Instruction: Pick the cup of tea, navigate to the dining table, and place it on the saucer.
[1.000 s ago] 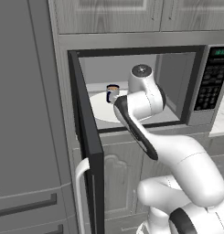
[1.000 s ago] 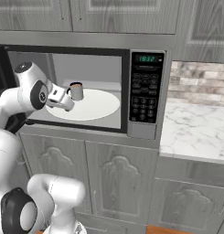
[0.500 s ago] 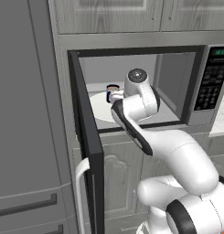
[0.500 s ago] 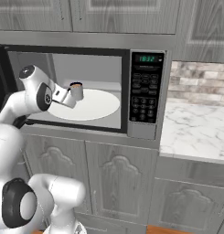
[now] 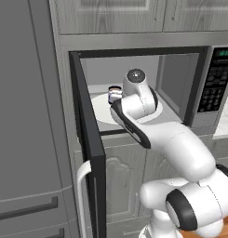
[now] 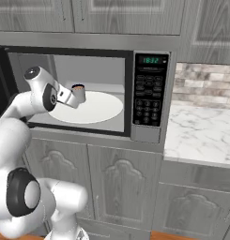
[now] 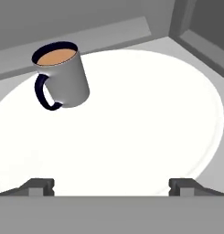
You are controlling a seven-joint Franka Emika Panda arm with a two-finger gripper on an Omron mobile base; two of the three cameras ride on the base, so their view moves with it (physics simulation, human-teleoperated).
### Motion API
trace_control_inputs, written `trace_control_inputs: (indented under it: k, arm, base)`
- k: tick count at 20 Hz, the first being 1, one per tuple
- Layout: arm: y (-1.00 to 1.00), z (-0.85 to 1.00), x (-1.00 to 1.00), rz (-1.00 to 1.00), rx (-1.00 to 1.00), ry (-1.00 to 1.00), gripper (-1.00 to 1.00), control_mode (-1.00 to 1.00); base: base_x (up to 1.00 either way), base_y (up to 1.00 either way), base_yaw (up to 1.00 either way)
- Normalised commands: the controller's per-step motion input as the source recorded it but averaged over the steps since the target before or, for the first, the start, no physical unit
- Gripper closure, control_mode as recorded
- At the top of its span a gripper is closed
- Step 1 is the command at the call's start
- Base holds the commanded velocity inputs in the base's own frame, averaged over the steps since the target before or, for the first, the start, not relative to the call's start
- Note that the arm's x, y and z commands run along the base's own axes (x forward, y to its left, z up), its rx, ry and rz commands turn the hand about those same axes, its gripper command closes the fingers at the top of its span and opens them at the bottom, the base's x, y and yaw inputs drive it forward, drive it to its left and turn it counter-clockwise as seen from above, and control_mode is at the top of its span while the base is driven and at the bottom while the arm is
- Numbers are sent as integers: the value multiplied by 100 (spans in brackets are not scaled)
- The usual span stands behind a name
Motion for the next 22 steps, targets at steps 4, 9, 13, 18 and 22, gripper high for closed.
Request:
trace_control_inputs:
  k: [4,9,13,18,22]
  arm:
    - [39,-6,20,0,0,0,-100,-100]
    - [43,-26,3,0,0,0,-100,-100]
    - [16,-18,33,0,0,0,-100,-100]
    - [0,1,28,0,0,0,-100,-100]
    - [0,6,15,0,0,0,-100,-100]
  base:
    - [0,0,0]
    - [0,0,0]
    - [0,0,0]
    - [0,0,0]
    - [0,0,0]
